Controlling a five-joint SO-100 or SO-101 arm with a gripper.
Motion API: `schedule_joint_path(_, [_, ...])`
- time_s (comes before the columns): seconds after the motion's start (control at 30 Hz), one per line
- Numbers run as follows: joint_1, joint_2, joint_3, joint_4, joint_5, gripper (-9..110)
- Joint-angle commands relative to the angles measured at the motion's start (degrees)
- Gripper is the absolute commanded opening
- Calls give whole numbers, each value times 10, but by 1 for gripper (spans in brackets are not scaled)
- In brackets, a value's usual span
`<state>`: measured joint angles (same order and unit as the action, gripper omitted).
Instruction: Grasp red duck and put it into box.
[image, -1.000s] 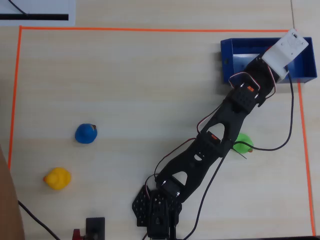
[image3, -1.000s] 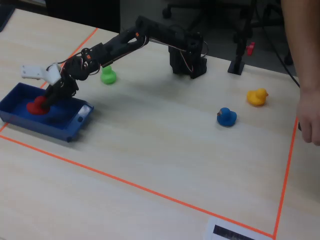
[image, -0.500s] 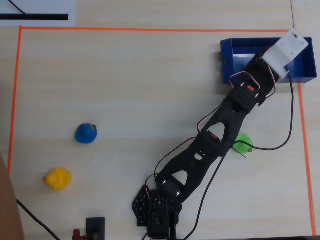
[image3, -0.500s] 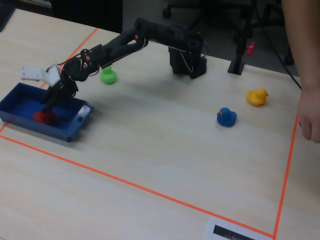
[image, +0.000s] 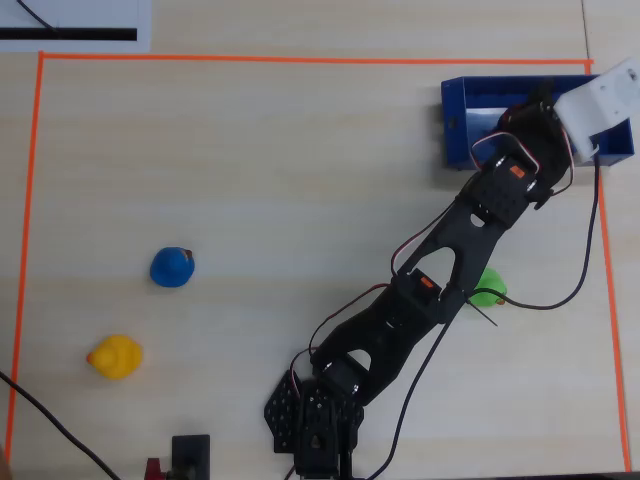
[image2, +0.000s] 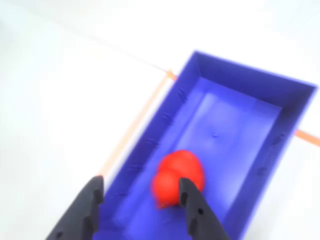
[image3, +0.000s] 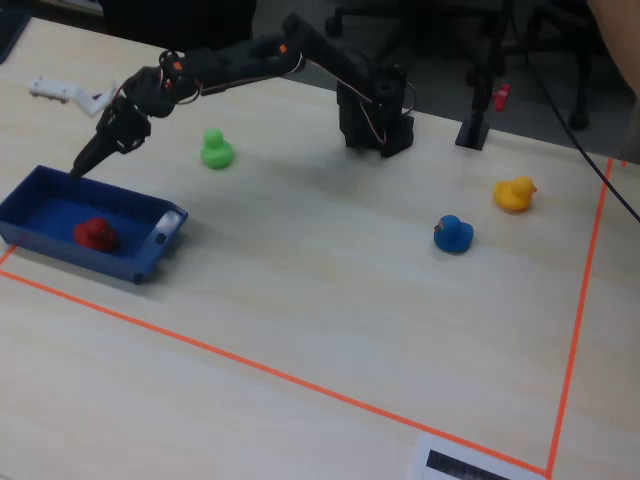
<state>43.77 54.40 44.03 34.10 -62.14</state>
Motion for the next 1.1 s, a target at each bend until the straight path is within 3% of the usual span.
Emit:
schedule_joint_path(0.0, [-51, 152, 24, 76, 14, 17])
schedule_joint_path(0.13, [-127, 320, 203, 185, -55, 4])
schedule_joint_path(0.27, [-232, 522, 452, 281, -172, 1])
schedule_joint_path(0.33, [-290, 622, 557, 331, -183, 0])
schedule_joint_path(0.6, [-479, 995, 1015, 316, -214, 0])
schedule_joint_path(0.8, [-484, 1115, 1205, 292, -267, 0])
schedule_joint_path(1.07, [-442, 1221, 1317, 307, -343, 0])
